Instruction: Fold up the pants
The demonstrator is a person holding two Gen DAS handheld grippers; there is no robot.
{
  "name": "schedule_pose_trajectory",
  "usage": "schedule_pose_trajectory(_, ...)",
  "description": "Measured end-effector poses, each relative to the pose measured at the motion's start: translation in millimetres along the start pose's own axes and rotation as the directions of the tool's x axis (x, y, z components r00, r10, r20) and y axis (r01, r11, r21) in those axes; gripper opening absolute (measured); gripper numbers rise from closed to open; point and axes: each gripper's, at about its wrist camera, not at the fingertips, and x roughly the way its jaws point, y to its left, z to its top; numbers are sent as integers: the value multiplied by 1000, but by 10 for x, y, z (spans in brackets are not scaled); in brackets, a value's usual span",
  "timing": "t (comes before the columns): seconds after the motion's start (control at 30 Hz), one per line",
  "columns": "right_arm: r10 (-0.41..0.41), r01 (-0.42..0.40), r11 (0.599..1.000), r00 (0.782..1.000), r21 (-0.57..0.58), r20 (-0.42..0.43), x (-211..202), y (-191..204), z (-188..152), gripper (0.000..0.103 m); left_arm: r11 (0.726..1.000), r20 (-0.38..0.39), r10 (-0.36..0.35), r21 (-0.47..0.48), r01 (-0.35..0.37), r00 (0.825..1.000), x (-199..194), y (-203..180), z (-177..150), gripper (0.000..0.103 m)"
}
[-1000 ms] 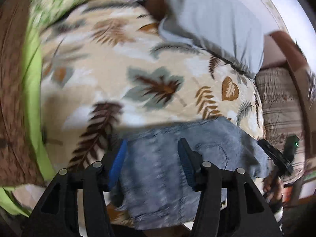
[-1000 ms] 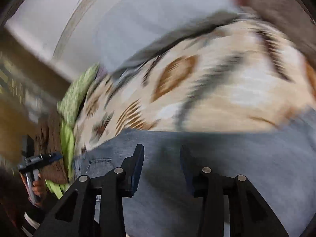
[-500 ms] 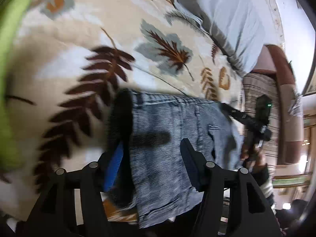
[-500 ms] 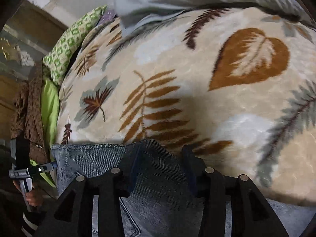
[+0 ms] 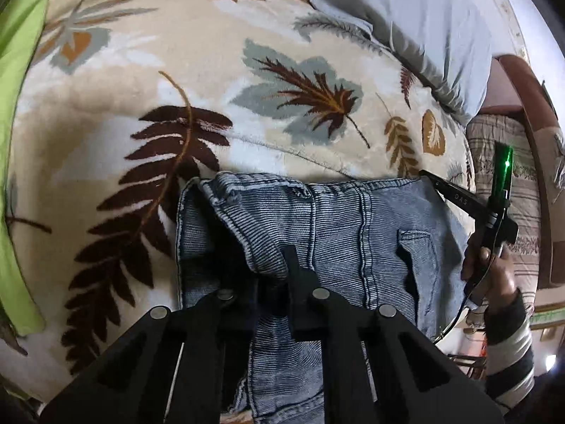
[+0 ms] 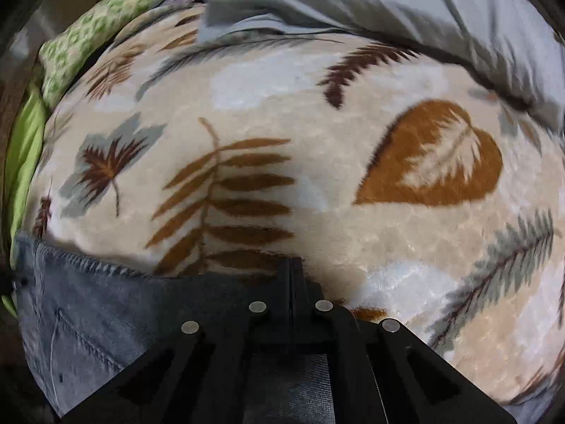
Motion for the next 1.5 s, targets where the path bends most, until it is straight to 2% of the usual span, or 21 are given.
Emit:
schedule_pose_trajectory(0.13,96,-101,992,993,69,71,-332,-88,-126,5,1000,46,-6,-3,6,999,-277,13,-118,12)
schedule_pose_trajectory(0.2,149,-159,982,984,104,99,-568,-157,-268,6,999,60,-38,-4,39,997,-448,33,-254,21)
schedule_pose_trajectory(0.27,211,-227,963,970,144,121,-830,-231,-539,11,994,69,-104,-13,105,992,-603,35,-447,47)
schedule_pose_trajectory(0.3,224,-241,958,967,152,126,-897,-238,-641,15,989,75,-144,-13,145,987,-685,34,-582,51)
schedule_pose_trajectory(0.37,243,-262,950,962,171,127,-1086,-253,-980,31,977,80,-213,-5,214,974,-783,-22,-833,57)
schedule_pose_trajectory(0.47,276,-294,932,955,211,112,-1263,-260,-1490,32,956,50,-293,-9,294,955,-758,-72,-1199,65)
schedule_pose_trajectory(0.6,352,-358,885,933,298,77,-1267,-233,-2024,33,941,-24,-333,-81,330,943,-429,-77,-1392,65)
schedule_pose_trajectory(0.67,422,-415,832,904,367,67,-1182,-213,-2217,34,927,-30,-357,-138,350,934,-310,-48,-1391,65)
schedule_pose_trajectory(0.73,457,-437,798,888,414,56,-1083,-168,-2324,37,915,-21,-376,-164,367,927,-236,-77,-1364,65)
schedule_pose_trajectory(0.87,499,-461,738,864,493,60,-901,-109,-2444,37,924,-24,-350,-174,340,937,-144,-169,-1319,65)
schedule_pose_trajectory(0.93,501,-477,711,859,516,105,-881,-113,-2451,37,932,-24,-327,-177,318,945,-104,-194,-1310,65)
schedule_pose_trajectory(1.0,520,-514,668,840,539,157,-875,-118,-2437,37,930,-23,-319,-198,308,947,-75,-168,-1299,63)
schedule_pose_trajectory(1.03,527,-521,652,834,551,164,-844,-107,-2420,37,928,-26,-316,-214,304,948,-45,-150,-1285,59)
schedule_pose_trajectory(1.1,509,-476,653,852,589,124,-750,-65,-2412,37,923,-29,-315,-240,300,948,-29,-106,-1280,55)
schedule_pose_trajectory(1.2,531,-491,631,838,601,127,-698,-23,-2424,37,922,-12,-312,-244,299,950,-81,-58,-1272,48)
schedule_pose_trajectory(1.27,518,-495,628,842,601,153,-699,-4,-2385,36,927,-11,-298,-243,287,954,-89,-67,-1241,32)
schedule_pose_trajectory(1.3,516,-501,625,841,599,165,-697,-13,-2376,32,931,-8,-284,-240,274,959,-106,-71,-1223,27)
schedule_pose_trajectory(1.33,515,-505,621,839,600,173,-688,0,-2343,15,933,-3,-279,-237,270,960,-132,-78,-1205,18)
schedule_pose_trajectory(1.37,517,-509,619,837,598,178,-695,2,-2323,6,934,1,-280,-232,272,960,-164,-87,-1183,16)
schedule_pose_trajectory(1.43,522,-530,611,828,588,205,-761,20,-2268,6,930,22,-290,-231,287,957,-276,-107,-1129,13)
schedule_pose_trajectory(1.5,544,-588,579,795,566,270,-910,34,-2210,6,934,77,-283,-205,292,956,-453,-140,-1069,13)
